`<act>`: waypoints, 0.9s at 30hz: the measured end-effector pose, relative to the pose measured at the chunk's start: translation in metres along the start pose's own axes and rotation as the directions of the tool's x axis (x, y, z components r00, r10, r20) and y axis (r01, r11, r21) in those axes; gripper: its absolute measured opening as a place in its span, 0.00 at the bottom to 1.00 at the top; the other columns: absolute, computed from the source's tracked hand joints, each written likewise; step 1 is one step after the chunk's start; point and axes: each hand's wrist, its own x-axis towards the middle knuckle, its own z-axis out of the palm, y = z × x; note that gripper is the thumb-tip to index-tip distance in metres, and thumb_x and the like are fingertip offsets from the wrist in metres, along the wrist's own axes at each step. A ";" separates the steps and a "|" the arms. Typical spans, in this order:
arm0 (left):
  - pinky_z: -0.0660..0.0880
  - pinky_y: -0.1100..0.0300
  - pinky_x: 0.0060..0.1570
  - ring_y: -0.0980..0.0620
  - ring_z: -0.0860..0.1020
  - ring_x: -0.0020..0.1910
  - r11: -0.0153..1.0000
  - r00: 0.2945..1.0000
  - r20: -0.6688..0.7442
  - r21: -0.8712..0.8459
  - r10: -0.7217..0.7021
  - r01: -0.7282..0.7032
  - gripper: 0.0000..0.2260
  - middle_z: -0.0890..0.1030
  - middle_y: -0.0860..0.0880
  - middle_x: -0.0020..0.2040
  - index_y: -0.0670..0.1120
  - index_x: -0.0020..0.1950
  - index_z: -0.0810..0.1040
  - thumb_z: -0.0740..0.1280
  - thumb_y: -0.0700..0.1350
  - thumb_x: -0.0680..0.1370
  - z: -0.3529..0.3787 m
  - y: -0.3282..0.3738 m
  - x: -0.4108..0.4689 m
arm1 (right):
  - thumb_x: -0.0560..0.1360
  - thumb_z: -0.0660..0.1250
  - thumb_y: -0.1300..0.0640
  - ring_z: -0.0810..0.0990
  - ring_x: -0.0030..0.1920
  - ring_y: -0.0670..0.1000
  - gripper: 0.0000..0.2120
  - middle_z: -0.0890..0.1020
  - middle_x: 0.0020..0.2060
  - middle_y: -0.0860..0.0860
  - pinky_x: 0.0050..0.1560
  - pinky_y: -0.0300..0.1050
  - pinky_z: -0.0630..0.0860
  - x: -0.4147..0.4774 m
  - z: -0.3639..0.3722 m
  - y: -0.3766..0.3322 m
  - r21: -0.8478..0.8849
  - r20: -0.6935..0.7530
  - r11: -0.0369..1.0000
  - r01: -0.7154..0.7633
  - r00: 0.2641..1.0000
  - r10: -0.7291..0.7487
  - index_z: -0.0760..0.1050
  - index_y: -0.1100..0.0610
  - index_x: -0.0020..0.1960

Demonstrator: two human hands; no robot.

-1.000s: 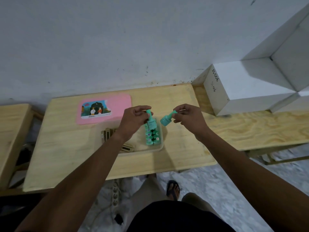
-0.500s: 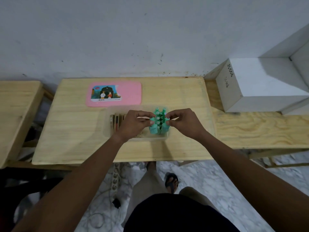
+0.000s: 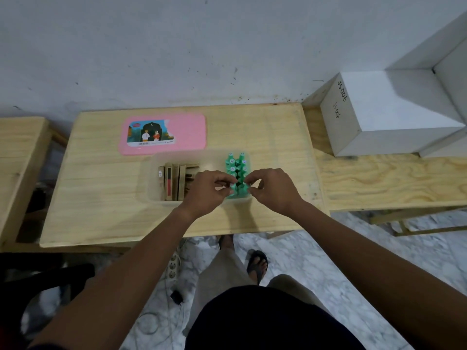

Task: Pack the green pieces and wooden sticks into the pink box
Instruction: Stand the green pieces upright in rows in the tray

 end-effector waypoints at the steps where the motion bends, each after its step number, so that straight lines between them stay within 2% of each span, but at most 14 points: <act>1: 0.76 0.70 0.52 0.62 0.82 0.45 1.000 1.000 -0.007 0.019 0.010 -0.010 0.10 0.84 0.53 0.46 0.47 0.51 0.85 0.75 0.36 0.72 0.002 -0.001 -0.001 | 0.72 0.71 0.54 0.80 0.36 0.43 0.09 0.86 0.48 0.41 0.40 0.40 0.72 -0.001 0.002 0.000 -0.028 -0.007 1.000 0.007 1.000 -0.007 0.83 0.47 0.52; 4: 0.78 0.66 0.54 0.59 0.82 0.46 0.994 0.999 -0.003 0.099 0.051 -0.050 0.11 0.85 0.51 0.47 0.45 0.52 0.85 0.74 0.35 0.72 0.007 -0.004 -0.001 | 0.73 0.71 0.54 0.82 0.42 0.47 0.09 0.85 0.49 0.43 0.40 0.40 0.70 -0.003 0.005 0.000 -0.119 -0.030 0.992 0.041 0.999 -0.045 0.83 0.48 0.52; 8: 0.79 0.59 0.53 0.53 0.82 0.44 0.977 0.995 0.003 0.191 0.098 -0.097 0.10 0.83 0.49 0.45 0.44 0.49 0.86 0.73 0.34 0.71 0.010 -0.003 0.002 | 0.72 0.71 0.55 0.79 0.46 0.54 0.09 0.84 0.46 0.50 0.43 0.47 0.75 0.000 0.007 -0.003 -0.210 -0.027 0.972 0.103 0.993 -0.112 0.84 0.51 0.52; 11: 0.79 0.55 0.51 0.50 0.81 0.44 0.956 0.993 0.036 0.271 0.108 -0.114 0.10 0.81 0.47 0.44 0.44 0.50 0.86 0.73 0.35 0.71 0.013 -0.003 0.004 | 0.71 0.71 0.54 0.77 0.47 0.54 0.09 0.78 0.43 0.49 0.39 0.44 0.69 0.004 0.007 -0.003 -0.227 -0.018 0.971 0.076 0.996 -0.083 0.84 0.49 0.50; 15: 0.79 0.57 0.49 0.50 0.80 0.42 0.953 0.997 0.036 0.293 0.065 -0.073 0.11 0.80 0.47 0.43 0.45 0.50 0.86 0.74 0.35 0.70 0.013 -0.004 0.008 | 0.70 0.70 0.55 0.74 0.44 0.50 0.09 0.71 0.42 0.45 0.38 0.42 0.65 0.011 0.005 -0.009 -0.197 0.029 0.979 -0.044 0.998 0.050 0.84 0.46 0.48; 20: 0.73 0.61 0.41 0.52 0.78 0.37 0.958 0.997 0.069 0.284 0.020 -0.039 0.12 0.81 0.47 0.41 0.44 0.49 0.87 0.77 0.35 0.68 0.011 0.001 0.013 | 0.69 0.70 0.58 0.73 0.39 0.48 0.12 0.74 0.40 0.44 0.30 0.39 0.62 0.016 0.002 -0.012 -0.125 0.070 0.983 -0.136 0.987 0.146 0.85 0.45 0.48; 25: 0.77 0.61 0.44 0.52 0.81 0.39 0.972 0.995 0.088 0.235 -0.049 0.027 0.12 0.83 0.49 0.43 0.46 0.49 0.86 0.78 0.36 0.68 0.005 0.002 0.012 | 0.69 0.70 0.57 0.72 0.38 0.48 0.11 0.73 0.39 0.44 0.28 0.38 0.60 0.015 0.002 -0.009 -0.085 0.081 0.990 -0.116 0.989 0.123 0.85 0.46 0.49; 27: 0.78 0.62 0.44 0.52 0.83 0.40 0.978 0.991 0.101 0.200 -0.083 0.062 0.12 0.84 0.48 0.44 0.45 0.50 0.86 0.78 0.36 0.68 0.002 0.003 0.011 | 0.69 0.71 0.57 0.73 0.40 0.48 0.12 0.72 0.40 0.44 0.30 0.39 0.63 0.015 0.000 -0.008 -0.065 0.086 0.993 -0.095 0.991 0.100 0.85 0.46 0.50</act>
